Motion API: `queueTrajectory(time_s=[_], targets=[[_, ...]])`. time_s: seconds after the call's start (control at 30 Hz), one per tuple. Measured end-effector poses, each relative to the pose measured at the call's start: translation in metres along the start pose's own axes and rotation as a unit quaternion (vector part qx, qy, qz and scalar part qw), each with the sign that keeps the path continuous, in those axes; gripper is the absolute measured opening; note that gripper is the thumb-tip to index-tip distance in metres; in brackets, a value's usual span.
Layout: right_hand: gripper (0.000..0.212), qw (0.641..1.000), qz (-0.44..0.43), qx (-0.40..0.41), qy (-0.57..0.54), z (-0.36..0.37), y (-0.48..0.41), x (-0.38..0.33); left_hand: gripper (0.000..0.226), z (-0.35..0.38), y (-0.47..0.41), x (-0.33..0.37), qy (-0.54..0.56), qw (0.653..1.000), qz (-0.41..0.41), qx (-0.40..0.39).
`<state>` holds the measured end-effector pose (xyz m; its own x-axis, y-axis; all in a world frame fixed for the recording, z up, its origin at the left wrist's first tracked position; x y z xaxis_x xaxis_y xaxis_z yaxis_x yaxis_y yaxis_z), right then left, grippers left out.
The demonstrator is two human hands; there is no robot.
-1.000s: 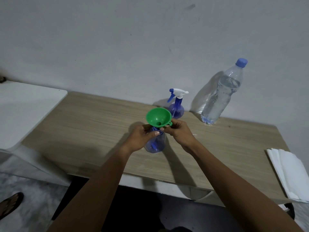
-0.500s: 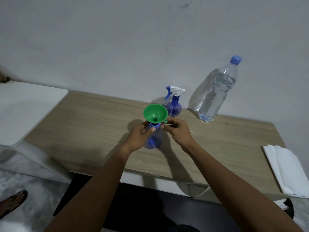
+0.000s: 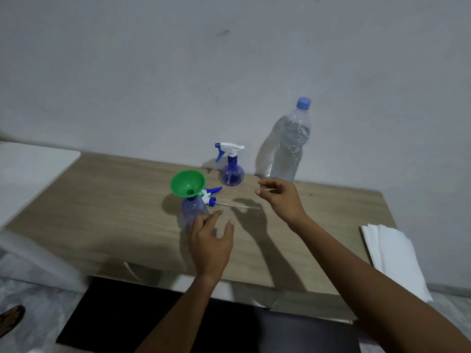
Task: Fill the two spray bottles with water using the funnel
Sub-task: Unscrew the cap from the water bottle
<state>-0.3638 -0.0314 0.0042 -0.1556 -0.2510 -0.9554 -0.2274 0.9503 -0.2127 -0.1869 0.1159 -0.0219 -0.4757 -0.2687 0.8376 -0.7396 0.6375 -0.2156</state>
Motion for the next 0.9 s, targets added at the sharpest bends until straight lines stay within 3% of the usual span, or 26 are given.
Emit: queueTrajectory(time_s=[0.17,0.33,0.53,0.73,0.9], targets=[[0.022,0.990,-0.064,0.044,0.118,-0.070,-0.050,-0.040,0.038,0.048,-0.014,0.079,0.030,0.993,0.020,-0.115],[0.039,0.953,-0.168,0.099,0.232,-0.115,-0.118,-0.103,0.040,0.092,-0.056,0.157,0.024,0.980,0.036,-0.194],[0.048,0.939,-0.129,-0.015,0.319,-0.107,-0.181,-0.104,0.065,0.128,-0.093,0.203,-0.008,0.956,0.004,-0.295],[0.039,0.905,-0.155,-0.061,0.392,-0.106,-0.157,-0.113,0.071,0.132,-0.088,0.209,-0.031,0.930,0.022,-0.366],[0.033,0.907,-0.168,-0.039,0.383,-0.109,-0.092,-0.120,0.073,0.131,-0.069,0.189,0.004,0.904,0.046,-0.426]])
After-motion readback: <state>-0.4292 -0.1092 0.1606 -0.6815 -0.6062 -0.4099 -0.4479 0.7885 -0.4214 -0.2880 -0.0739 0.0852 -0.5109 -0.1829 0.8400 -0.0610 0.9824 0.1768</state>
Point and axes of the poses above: each hand's wrist, its own y-axis away from the middle knuckle, its own z-axis out of the palm, x = y × z, the point moved 6 cm from there along -y, towards the middle knuckle, and after that the axes turned 14 degrees about -z, right-handed, at the moved point
